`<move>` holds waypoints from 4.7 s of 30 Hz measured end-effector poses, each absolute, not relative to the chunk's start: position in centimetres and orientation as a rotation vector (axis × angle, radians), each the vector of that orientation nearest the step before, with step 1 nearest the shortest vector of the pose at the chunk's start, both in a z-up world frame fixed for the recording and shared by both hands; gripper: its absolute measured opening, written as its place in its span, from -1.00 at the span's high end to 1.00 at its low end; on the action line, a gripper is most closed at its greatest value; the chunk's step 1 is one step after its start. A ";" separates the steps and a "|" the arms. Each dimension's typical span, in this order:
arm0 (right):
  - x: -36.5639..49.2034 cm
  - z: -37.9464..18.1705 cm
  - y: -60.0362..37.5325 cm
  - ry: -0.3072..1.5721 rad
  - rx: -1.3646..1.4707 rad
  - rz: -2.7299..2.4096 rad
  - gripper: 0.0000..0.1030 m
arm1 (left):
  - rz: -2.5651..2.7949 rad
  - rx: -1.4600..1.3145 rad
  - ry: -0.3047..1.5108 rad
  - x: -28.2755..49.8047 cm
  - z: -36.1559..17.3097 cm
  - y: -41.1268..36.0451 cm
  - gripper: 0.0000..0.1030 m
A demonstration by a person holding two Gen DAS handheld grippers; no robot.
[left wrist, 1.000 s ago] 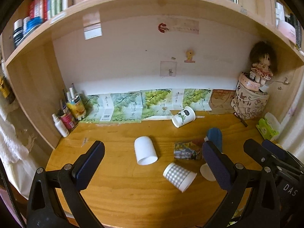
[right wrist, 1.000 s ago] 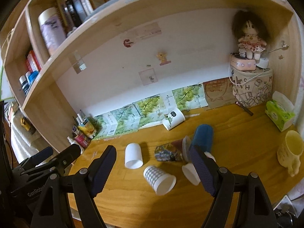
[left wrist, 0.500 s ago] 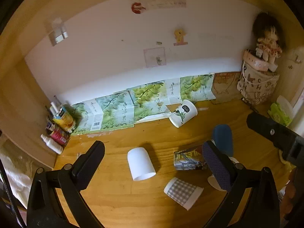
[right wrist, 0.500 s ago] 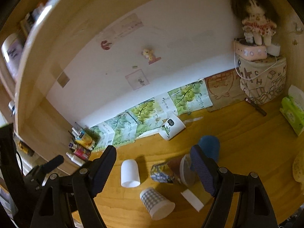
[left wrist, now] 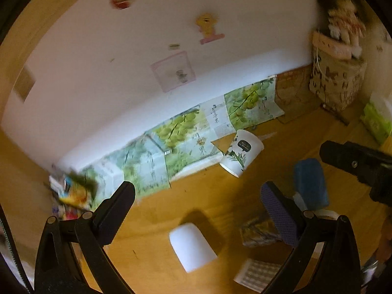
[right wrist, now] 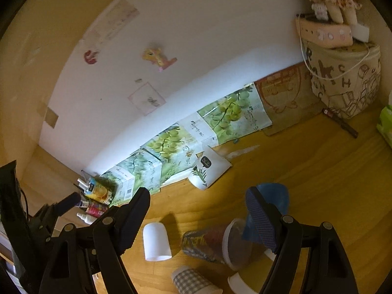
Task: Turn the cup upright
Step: 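Move the left gripper down toward the white panda-print cup lying on its side, then close the left gripper on the rim of the panda-print cup, then lift the panda-print cup with the left gripper and rotate it upright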
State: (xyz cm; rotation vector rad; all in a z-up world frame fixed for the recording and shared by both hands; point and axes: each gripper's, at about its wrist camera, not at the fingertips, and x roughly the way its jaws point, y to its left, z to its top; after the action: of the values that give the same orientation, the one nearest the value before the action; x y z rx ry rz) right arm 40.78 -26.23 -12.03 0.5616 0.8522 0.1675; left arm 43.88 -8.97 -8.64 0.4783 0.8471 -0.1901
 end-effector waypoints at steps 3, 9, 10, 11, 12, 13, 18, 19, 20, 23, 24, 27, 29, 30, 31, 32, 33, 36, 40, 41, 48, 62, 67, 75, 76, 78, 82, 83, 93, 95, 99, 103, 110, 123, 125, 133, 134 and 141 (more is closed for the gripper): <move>41.9 -13.0 -26.7 0.859 0.571 0.158 -0.57 | -0.216 0.566 0.822 45.2 -9.6 -10.0 -0.99; 43.9 -14.9 -27.7 0.874 0.588 0.149 -0.57 | -0.267 0.671 0.820 48.1 -11.9 -11.6 -0.99; 44.1 -15.1 -27.9 0.874 0.591 0.151 -0.57 | -0.267 0.682 0.830 48.6 -12.4 -11.8 -0.99; 44.4 -15.4 -28.0 0.870 0.595 0.155 -0.57 | -0.271 0.687 0.839 49.1 -12.7 -11.9 -0.99; 44.6 -15.7 -28.2 0.864 0.601 0.162 -0.57 | -0.277 0.692 0.848 49.5 -13.1 -12.0 -0.99; 44.9 -15.9 -28.4 0.858 0.601 0.168 -0.57 | -0.283 0.698 0.859 50.1 -13.5 -12.1 -0.99; 45.9 -17.1 -28.9 0.824 0.587 0.198 -0.57 | -0.304 0.725 0.895 52.2 -15.4 -12.8 -0.99; 46.0 -17.4 -29.0 0.819 0.583 0.204 -0.57 | -0.309 0.737 0.894 52.5 -15.8 -13.0 -0.99; 46.2 -17.7 -29.1 0.815 0.580 0.211 -0.57 | -0.313 0.749 0.894 52.8 -16.2 -13.2 -0.99; 46.7 -18.4 -29.2 0.814 0.578 0.232 -0.57 | -0.333 0.767 0.901 53.5 -17.1 -13.7 -0.99; 46.9 -18.6 -29.3 0.816 0.580 0.239 -0.57 | -0.347 0.772 0.908 53.9 -17.5 -14.0 -0.99; 47.2 -19.2 -29.5 0.824 0.582 0.248 -0.57 | -0.366 0.780 0.927 54.7 -18.3 -14.4 -0.99; 47.4 -19.6 -29.6 0.832 0.583 0.252 -0.57 | -0.377 0.787 0.940 55.4 -18.9 -14.8 -0.99; 47.5 -19.7 -29.7 0.836 0.582 0.253 -0.57 | -0.379 0.792 0.943 55.8 -19.1 -14.9 -0.99; 47.6 -19.8 -29.8 0.841 0.580 0.252 -0.57 | -0.378 0.797 0.944 56.1 -19.4 -14.9 -0.99; 47.7 -20.0 -29.8 0.845 0.577 0.252 -0.57 | -0.376 0.800 0.942 56.4 -19.7 -14.9 -0.99; 47.8 -20.1 -29.9 0.849 0.576 0.254 -0.57 | -0.376 0.803 0.945 56.7 -19.9 -14.9 -0.99; 48.0 -20.4 -29.9 0.860 0.571 0.255 -0.57 | -0.385 0.803 0.963 57.4 -20.6 -14.7 -0.99; 48.3 -20.7 -29.8 0.871 0.568 0.253 -0.57 | -0.405 0.795 0.990 58.3 -21.3 -14.6 -0.99; 48.3 -20.8 -29.8 0.875 0.568 0.251 -0.57 | -0.416 0.784 0.992 58.3 -21.3 -14.5 -0.99; 48.6 -21.3 -30.0 0.895 0.582 0.230 -0.57 | -0.455 0.709 1.030 59.0 -21.2 -13.6 -0.92; 48.6 -21.4 -29.9 0.902 0.578 0.231 -0.57 | -0.487 0.638 1.064 59.6 -20.4 -13.5 -0.01; 48.7 -21.3 -29.7 0.906 0.573 0.234 -0.57 | -0.474 0.625 1.076 60.2 -20.7 -13.5 0.39; 48.2 -21.3 -29.8 0.893 0.580 0.224 -0.57 | -0.472 0.591 1.102 60.9 -20.6 -13.2 0.42; 48.1 -21.2 -29.8 0.888 0.581 0.221 -0.57 | -0.472 0.580 1.112 61.0 -20.6 -13.2 0.42; 47.9 -21.1 -30.1 0.882 0.586 0.215 -0.57 | -0.484 0.562 1.136 61.1 -20.4 -13.2 0.41; 47.5 -20.4 -30.2 0.866 0.578 0.213 -0.57 | -0.515 0.539 1.154 60.9 -19.9 -13.3 0.31; 47.5 -20.2 -30.2 0.860 0.572 0.211 -0.57 | -0.519 0.541 1.152 60.7 -19.7 -13.4 0.31; 46.6 -19.6 -31.2 0.835 0.586 0.192 -0.57 | -0.563 0.586 1.162 59.0 -18.8 -14.3 -0.20; 46.4 -19.5 -31.6 0.830 0.591 0.186 -0.57 | -0.575 0.604 1.168 58.6 -19.0 -14.6 -0.20; 46.3 -19.7 -32.3 0.833 0.600 0.170 -0.57 | -0.590 0.627 1.185 58.1 -19.6 -15.2 -0.20; 46.3 -20.1 -32.6 0.842 0.604 0.166 -0.57 | -0.590 0.635 1.223 58.2 -20.9 -15.7 -0.20; 46.6 -20.5 -32.7 0.860 0.600 0.185 -0.57 | -0.560 0.614 1.261 59.1 -22.5 -16.3 -0.31; 47.2 -20.6 -32.5 0.892 0.568 0.206 -0.57 | -0.555 0.559 1.287 59.6 -24.1 -17.3 -0.37; 47.2 -20.6 -32.5 0.896 0.568 0.205 -0.57 | -0.557 0.545 1.293 59.7 -24.0 -17.4 -0.36; 47.2 -20.4 -32.1 0.907 0.554 0.215 -0.57 | -0.575 0.464 1.329 61.4 -24.1 -16.8 -0.29; 47.2 -20.4 -32.1 0.908 0.553 0.216 -0.57 | -0.575 0.455 1.334 61.5 -24.1 -16.7 -0.29; 47.4 -20.2 -31.5 0.922 0.537 0.229 -0.57 | -0.572 0.426 1.320 60.7 -22.3 -15.8 -0.27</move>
State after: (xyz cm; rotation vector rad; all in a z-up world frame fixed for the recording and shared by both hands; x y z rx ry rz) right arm 47.36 -31.53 -20.21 0.5374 0.9221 0.2290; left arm 60.69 -15.85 -22.34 0.4262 1.3198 -0.5722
